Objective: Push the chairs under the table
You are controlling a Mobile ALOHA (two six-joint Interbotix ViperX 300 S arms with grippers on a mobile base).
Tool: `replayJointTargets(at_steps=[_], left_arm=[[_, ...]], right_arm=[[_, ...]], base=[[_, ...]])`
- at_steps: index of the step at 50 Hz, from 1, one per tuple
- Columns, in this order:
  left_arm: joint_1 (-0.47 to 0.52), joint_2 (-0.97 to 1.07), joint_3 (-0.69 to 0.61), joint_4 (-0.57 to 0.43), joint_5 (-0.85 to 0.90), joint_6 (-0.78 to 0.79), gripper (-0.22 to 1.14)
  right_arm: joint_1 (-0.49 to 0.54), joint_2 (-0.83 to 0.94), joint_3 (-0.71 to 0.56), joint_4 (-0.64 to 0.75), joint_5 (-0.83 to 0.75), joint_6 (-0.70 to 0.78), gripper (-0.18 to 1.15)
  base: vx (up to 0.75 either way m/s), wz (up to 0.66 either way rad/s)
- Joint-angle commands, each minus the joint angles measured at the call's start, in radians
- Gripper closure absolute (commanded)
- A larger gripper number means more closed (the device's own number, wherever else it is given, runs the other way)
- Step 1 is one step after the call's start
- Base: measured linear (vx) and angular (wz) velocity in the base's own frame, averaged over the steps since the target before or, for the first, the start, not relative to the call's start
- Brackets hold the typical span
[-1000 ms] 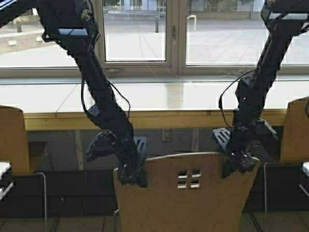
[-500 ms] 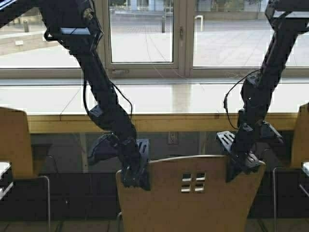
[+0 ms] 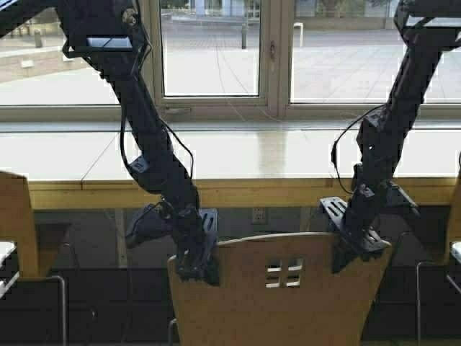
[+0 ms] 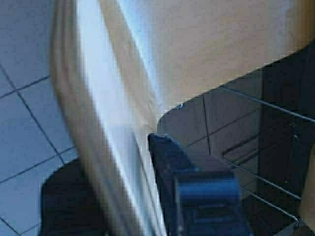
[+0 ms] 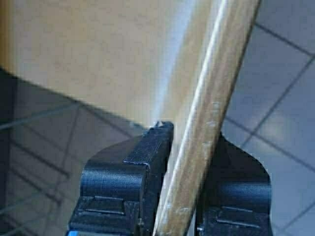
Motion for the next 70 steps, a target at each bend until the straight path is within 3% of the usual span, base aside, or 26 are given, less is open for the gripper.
replayJointTargets(at_steps=[1,33,48,70], left_arm=[[0.011,-0.026,-0.012,0.009,-0.023,0.017,0.87],[0.067,-0.058,0.029,0.011,-0.061,0.029,0.87],[0.071,-0.091,0.095,0.011,-0.055,0.028,0.87],[0.078,-0.091,0.092,0.011,-0.055,0.029,0.87]], right_arm=[[0.021,-0.018,0.003,-0.009,0.002,-0.029,0.85],[0.048,0.002,-0.005,-0.026,-0.023,-0.034,0.85],[0.078,-0.038,0.060,-0.043,-0.028,-0.035,0.85],[0.095,-0.054,0.078,-0.046,-0.031,-0.035,0.86]], base=[[0.21,0.00],[0.22,0.05],[0.23,-0.02],[0.21,0.01]])
